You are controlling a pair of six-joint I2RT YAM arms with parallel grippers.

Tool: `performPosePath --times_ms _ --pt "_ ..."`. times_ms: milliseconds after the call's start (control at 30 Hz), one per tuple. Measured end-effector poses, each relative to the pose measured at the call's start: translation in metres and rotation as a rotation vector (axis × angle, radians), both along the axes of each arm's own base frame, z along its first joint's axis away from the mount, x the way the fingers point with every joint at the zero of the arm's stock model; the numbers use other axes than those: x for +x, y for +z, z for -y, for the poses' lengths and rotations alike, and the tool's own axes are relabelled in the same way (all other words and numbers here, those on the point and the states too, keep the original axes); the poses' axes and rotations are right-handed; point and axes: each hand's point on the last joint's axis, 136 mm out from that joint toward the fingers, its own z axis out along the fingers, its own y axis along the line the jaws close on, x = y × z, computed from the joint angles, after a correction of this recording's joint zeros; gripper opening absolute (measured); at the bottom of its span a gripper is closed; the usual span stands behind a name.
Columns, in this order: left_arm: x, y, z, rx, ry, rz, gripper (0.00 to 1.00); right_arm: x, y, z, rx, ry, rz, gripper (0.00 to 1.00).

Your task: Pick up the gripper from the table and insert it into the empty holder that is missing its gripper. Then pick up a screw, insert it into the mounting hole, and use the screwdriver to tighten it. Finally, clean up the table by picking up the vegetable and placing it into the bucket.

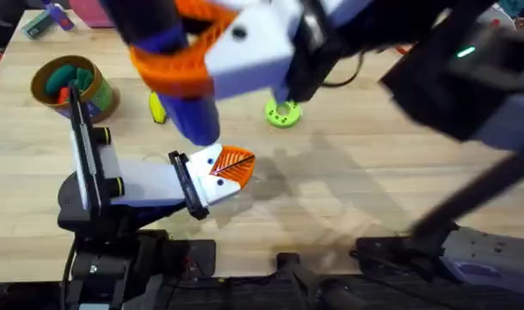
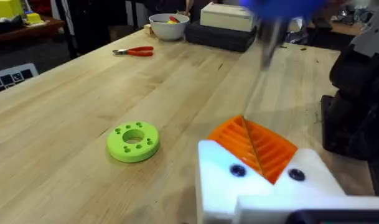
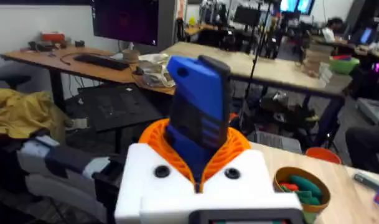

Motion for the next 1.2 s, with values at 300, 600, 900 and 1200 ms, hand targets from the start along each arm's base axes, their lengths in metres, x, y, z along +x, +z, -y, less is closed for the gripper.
performPosePath --times_ms 300,600,900,1200 --pt "0.000 0.000 0.000 0.000 0.000 0.000 0.017 0.062 -0.025 0.038 -0.333 -0.295 -0.265 0.023" --pt "0.000 0.000 0.000 0.000 0.000 0.000 0.017 0.104 -0.100 0.122 -0.792 -0.703 -0.207 0.023" --pt "0.000 0.000 0.000 0.000 0.000 0.000 0.017 0.117 -0.173 0.198 -1.278 -0.820 -0.074 0.023" --pt "0.000 0.000 0.000 0.000 0.000 0.000 0.017 0.147 -0.233 0.231 -1.529 -0.835 -0.097 0.023"
